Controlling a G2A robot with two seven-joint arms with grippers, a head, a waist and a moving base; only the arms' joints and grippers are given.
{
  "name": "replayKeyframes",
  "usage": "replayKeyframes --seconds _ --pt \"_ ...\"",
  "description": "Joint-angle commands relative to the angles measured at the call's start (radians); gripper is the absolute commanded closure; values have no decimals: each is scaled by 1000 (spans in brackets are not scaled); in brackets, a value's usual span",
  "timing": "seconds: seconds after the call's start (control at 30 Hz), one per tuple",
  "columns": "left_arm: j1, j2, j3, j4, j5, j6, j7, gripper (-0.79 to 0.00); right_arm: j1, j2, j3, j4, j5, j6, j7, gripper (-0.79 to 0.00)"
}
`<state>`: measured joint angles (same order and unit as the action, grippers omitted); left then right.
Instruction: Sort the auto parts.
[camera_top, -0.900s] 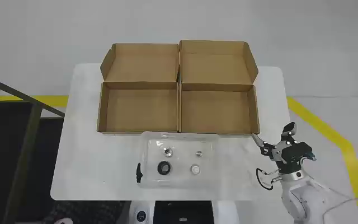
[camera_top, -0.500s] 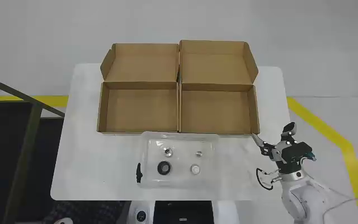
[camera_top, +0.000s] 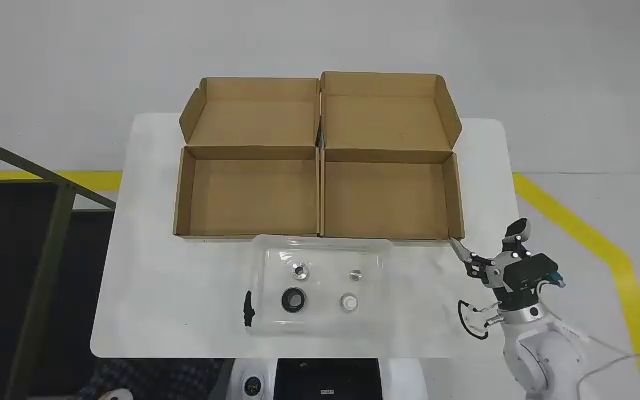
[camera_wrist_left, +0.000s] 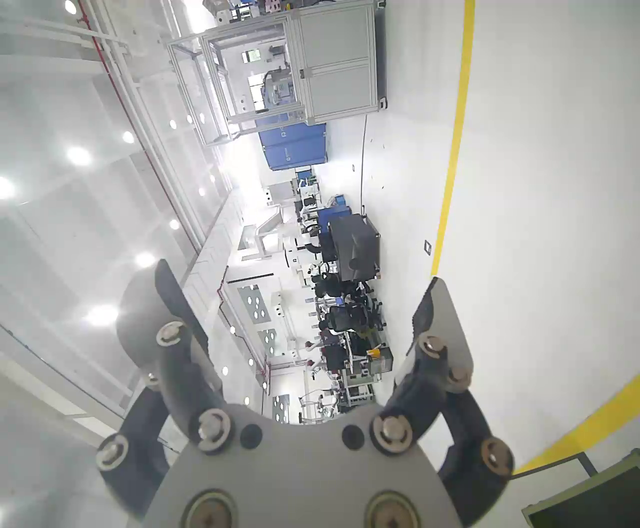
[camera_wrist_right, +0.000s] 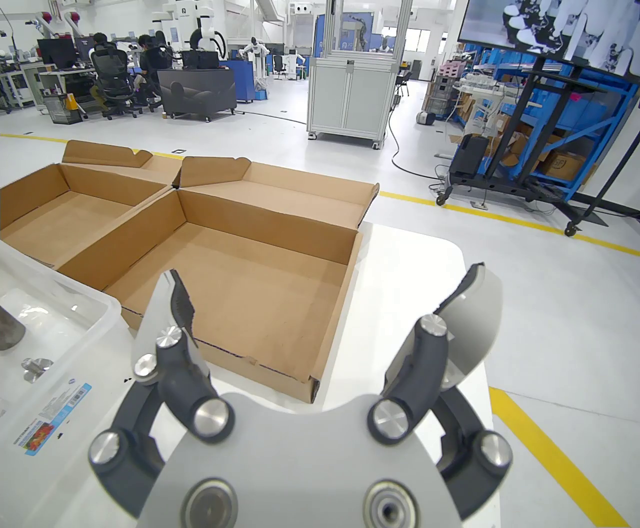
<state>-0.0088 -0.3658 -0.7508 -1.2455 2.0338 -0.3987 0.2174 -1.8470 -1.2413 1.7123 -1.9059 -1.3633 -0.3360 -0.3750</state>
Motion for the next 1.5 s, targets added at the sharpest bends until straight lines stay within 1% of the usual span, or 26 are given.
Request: replayKeyframes --seconds 0.0,0.17,0.4,0.77,1.03,1.27,1.47 --pt "0 0 0 0 0 0 0 -785 8 1 -5 -5 2 -17 28 -785" --pt "0 0 0 0 0 0 0 -785 30 10 -18 -43 -29 -116 104 -785" --pt "0 0 0 0 0 0 0 -785 59 28 -48 -132 -103 -312 221 -785" --pt "0 0 0 0 0 0 0 -785 76 46 -145 -225 -159 -501 375 -785" --pt "0 0 0 0 0 0 0 -785 97 58 -216 -243 -192 -588 478 -785" --pt "0 0 0 0 0 0 0 -785 140 62 -301 -215 -198 -611 573 -785" --pt "0 0 0 0 0 0 0 -785 169 65 -353 -198 -173 -611 642 -785"
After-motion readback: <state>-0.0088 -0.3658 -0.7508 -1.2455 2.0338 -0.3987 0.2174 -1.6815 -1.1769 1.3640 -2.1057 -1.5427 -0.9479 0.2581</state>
